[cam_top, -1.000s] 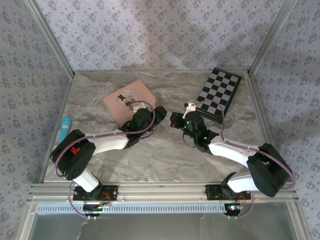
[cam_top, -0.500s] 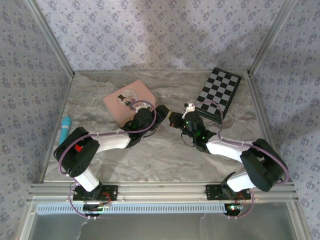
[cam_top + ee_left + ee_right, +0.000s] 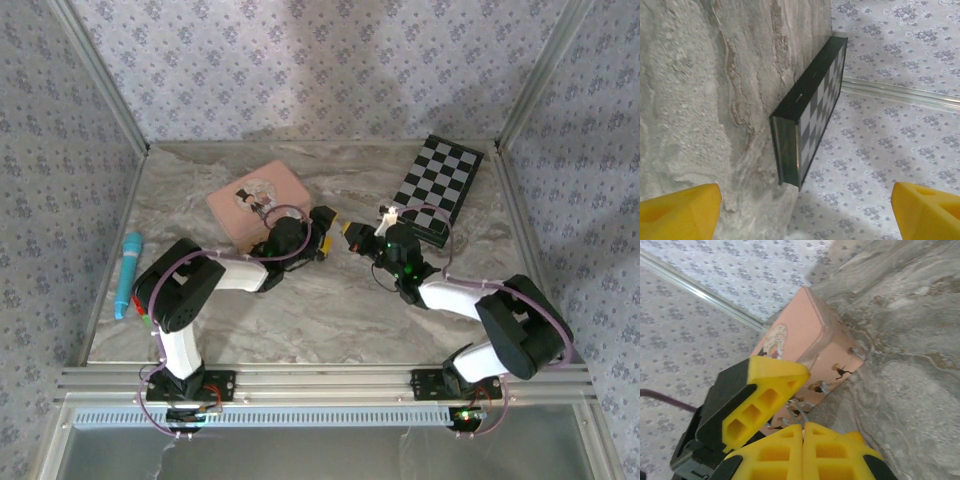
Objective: Unlock a padlock with a key
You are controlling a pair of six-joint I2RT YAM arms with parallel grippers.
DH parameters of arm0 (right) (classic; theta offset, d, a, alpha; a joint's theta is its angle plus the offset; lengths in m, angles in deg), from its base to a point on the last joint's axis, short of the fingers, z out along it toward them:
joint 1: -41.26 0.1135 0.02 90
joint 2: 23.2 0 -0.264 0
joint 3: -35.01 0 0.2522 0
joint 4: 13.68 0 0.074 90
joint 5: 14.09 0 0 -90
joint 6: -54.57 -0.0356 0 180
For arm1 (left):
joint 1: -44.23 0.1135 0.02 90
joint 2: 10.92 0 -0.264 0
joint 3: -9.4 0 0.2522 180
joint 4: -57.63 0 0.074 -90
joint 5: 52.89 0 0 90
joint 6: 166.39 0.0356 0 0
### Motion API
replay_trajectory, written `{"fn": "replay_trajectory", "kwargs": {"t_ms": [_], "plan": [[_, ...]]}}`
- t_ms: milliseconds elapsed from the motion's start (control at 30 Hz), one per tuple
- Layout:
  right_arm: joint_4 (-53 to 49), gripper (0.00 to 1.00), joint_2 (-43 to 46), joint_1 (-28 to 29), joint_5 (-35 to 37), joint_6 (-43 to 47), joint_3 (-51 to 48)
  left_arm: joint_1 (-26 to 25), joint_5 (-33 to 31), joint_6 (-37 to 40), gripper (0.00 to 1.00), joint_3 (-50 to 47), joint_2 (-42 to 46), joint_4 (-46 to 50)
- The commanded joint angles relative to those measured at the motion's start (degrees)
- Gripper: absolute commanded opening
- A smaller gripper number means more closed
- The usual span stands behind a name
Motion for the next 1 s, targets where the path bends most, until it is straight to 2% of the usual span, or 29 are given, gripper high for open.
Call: {"fn": "replay_trajectory", "kwargs": {"t_ms": [0, 200, 467, 600, 733, 967], "plan": [[5.6, 0.00, -1.6, -0.4, -4.4, 2.1, 0.0, -0.1, 2.4, -4.5, 0.88, 2.4, 1.1, -4.1], [10.6, 0.00, -5.8, -0.8, -8.0, 1.7, 0.8, 0.3, 4.0, -8.8, 0.89, 3.0, 1.8, -5.1], [14.7, 0.00, -8.8, -1.1, -10.2, -0.2, 0.7, 0.7, 4.3, -9.2, 0.88, 3.4, 2.4, -3.8], [14.7, 0.00, -8.1, -1.5, -10.3, -0.7, -0.2, 1.2, 3.8, -8.5, 0.83, 3.1, 2.6, -3.4], [13.3, 0.00, -6.1, -1.5, -10.1, -0.2, -0.8, 1.4, 3.4, -8.0, 0.76, 2.7, 2.3, -3.1], [11.0, 0.00, -4.1, -1.7, -10.0, 0.7, -0.9, 1.6, 3.1, -7.4, 0.50, 2.4, 1.8, -3.2]]}}
